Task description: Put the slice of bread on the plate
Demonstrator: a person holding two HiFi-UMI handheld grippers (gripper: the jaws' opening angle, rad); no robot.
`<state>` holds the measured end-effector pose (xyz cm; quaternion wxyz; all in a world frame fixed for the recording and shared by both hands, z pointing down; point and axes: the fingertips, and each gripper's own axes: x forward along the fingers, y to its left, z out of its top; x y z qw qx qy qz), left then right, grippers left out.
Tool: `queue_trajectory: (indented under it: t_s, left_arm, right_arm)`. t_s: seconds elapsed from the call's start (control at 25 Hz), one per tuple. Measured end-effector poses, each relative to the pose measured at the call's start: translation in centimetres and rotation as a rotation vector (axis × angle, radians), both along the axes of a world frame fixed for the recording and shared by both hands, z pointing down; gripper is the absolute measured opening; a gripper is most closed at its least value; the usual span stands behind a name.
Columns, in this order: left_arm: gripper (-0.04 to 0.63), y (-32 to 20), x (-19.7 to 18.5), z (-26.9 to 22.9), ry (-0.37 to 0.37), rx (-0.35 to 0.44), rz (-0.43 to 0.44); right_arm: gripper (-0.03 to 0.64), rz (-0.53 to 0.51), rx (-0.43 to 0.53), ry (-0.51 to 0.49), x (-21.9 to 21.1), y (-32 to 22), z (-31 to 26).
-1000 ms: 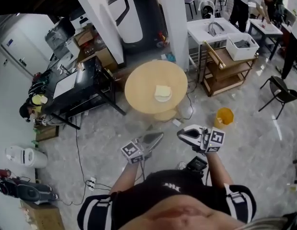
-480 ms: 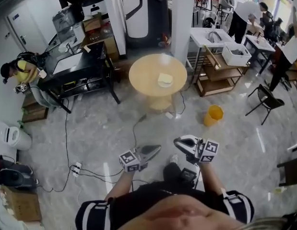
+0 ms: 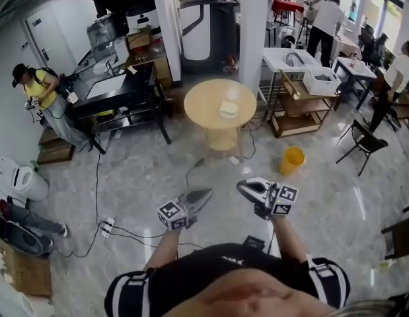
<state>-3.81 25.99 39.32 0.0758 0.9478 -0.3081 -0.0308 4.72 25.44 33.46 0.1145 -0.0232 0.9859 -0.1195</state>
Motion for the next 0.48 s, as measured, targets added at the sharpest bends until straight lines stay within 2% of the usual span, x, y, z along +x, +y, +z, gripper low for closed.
queue_trajectory:
  t_s: [0.12, 0.2, 0.28, 0.4, 0.48]
  left_arm:
    - [0.006, 3.0, 2.6, -0.9, -0.013, 0.01, 0.02]
    - [0.006, 4.7, 4.1, -0.2, -0.043, 0.008, 0.021]
    - [0.006, 6.3, 5.7, 0.7, -0.053, -0.022, 0.003]
    - [0.006, 9.4, 8.2, 1.7, -0.05, -0.078, 0.023]
    - [0.006, 11.5, 9.1, 2.8, -0.094, -0.119, 0.053]
  right_arm:
    - [-0.002, -0.028, 0.063, -0.007, 1.9, 3.6, -1.2]
    - [-0.002, -0.024, 0.062, -0.03, 3.8, 5.8, -0.7]
    - [-0.002, 0.004, -0.003, -0.049, 6.1, 7.7, 1.1]
    - [-0.002, 0.029, -0.111, -0.055, 9.0, 9.9, 4.8]
    - [-0.002, 0.036, -0.154, -0.064, 9.5, 10.7, 6.1]
